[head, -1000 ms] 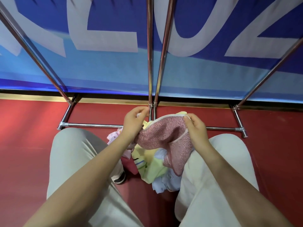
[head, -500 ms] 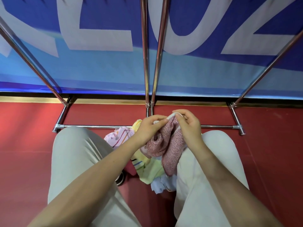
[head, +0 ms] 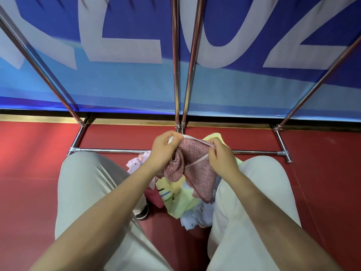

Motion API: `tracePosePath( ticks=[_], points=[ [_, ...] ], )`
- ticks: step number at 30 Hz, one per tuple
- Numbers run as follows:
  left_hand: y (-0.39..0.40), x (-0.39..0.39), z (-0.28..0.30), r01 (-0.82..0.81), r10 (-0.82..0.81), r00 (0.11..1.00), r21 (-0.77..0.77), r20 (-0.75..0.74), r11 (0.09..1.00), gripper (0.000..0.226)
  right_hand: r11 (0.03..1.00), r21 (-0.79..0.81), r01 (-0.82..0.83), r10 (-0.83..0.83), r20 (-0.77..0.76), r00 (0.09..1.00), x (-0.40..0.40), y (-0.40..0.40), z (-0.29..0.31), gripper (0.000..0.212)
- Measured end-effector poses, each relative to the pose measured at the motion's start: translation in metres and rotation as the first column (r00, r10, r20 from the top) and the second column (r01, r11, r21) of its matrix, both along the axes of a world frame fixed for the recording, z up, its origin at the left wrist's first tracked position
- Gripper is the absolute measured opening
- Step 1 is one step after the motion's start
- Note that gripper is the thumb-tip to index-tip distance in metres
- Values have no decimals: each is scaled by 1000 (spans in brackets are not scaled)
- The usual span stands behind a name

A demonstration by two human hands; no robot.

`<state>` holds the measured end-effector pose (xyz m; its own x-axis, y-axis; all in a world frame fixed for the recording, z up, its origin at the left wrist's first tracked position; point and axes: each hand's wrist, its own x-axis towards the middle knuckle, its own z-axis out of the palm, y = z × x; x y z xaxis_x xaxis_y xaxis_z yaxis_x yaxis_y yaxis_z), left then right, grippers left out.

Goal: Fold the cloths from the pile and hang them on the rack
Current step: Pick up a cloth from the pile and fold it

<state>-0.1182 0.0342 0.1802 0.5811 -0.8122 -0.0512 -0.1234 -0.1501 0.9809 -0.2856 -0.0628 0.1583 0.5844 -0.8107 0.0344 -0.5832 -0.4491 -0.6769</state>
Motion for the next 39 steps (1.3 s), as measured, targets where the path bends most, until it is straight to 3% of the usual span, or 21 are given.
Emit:
tracePosePath(
  ticks=[4,9,11,15,20,23,27,32,39],
  points=[
    [8,8,1,-64,64,998,8,-15,998,20,1000,18,0,0,-4,1000,-5,1,0,18],
    [12,12,-2,-122,126,989,53,-73,991,20,974,227,-13,-46,250,967,-7,5,7,12],
    [11,11,-1,-114,119,990,77,-77,991,19,971,235,-35,-35,290,956,-9,8,9,5],
    [8,9,-1,-76,90,990,128,-106,989,17,979,205,-2,-66,325,943,-15,6,7,11],
    [5,6,-4,-46,65,992,166,-112,985,13,998,-6,58,-53,315,948,-18,-4,0,9],
    [4,-3,-4,20,-10,998,174,-59,985,12,996,42,74,-84,354,932,-18,0,4,21],
    [2,-6,-2,56,-43,996,176,-74,983,14,990,137,22,-80,436,897,-16,4,16,14],
    [2,-2,5,21,-1,992,154,-128,988,18,978,204,-50,-22,336,941,-13,2,5,4],
    [5,8,21,-43,61,981,101,-183,994,20,997,22,-78,73,178,981,-15,-1,-6,17]
  ],
)
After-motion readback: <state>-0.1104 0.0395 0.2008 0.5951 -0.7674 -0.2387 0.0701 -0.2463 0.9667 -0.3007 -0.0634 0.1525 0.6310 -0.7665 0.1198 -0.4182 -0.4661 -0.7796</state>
